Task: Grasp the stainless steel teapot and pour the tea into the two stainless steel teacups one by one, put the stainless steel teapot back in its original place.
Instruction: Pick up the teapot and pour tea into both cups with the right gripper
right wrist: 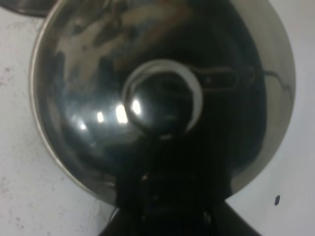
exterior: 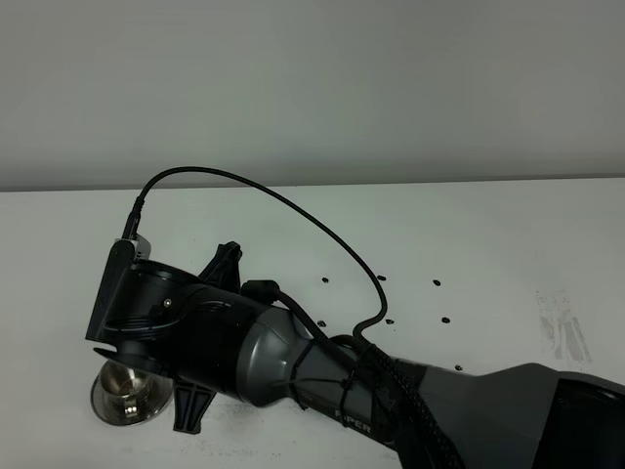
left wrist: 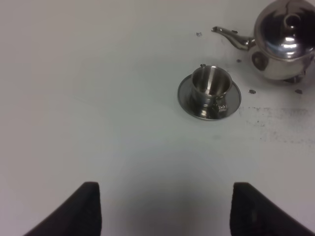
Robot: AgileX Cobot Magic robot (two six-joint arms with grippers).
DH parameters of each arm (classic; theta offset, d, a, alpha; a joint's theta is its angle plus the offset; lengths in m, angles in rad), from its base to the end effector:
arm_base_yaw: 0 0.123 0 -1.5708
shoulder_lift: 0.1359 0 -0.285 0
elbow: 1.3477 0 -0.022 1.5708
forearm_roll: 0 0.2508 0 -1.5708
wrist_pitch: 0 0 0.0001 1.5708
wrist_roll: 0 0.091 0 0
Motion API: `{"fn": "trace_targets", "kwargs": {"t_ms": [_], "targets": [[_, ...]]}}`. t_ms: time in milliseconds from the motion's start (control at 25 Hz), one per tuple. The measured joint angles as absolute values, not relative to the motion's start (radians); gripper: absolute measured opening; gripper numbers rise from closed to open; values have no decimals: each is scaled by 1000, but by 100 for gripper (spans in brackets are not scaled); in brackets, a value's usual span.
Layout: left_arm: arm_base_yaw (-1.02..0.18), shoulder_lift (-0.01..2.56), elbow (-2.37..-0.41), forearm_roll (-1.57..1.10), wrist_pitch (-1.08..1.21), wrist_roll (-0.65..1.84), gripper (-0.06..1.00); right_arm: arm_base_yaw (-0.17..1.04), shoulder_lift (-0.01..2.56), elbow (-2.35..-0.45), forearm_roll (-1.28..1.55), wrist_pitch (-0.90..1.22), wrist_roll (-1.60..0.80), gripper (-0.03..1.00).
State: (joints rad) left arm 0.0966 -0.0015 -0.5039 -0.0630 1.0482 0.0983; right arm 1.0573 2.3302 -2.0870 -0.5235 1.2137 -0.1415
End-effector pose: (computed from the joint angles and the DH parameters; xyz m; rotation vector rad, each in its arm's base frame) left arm -0.0046 -0.0054 0.2795 0.0044 2.0251 0.0481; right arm 0.2795 0.4089 0.2061 -1.6693 2.1173 -0.5084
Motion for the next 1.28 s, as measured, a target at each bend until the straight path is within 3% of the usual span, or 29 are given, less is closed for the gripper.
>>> {"fn": "trace_targets", "kwargs": {"t_ms": [1280], "targets": [[97, -2, -504, -63, 1048, 99, 61, 1060, 2324, -1984, -506, 1232, -137, 21]]}}
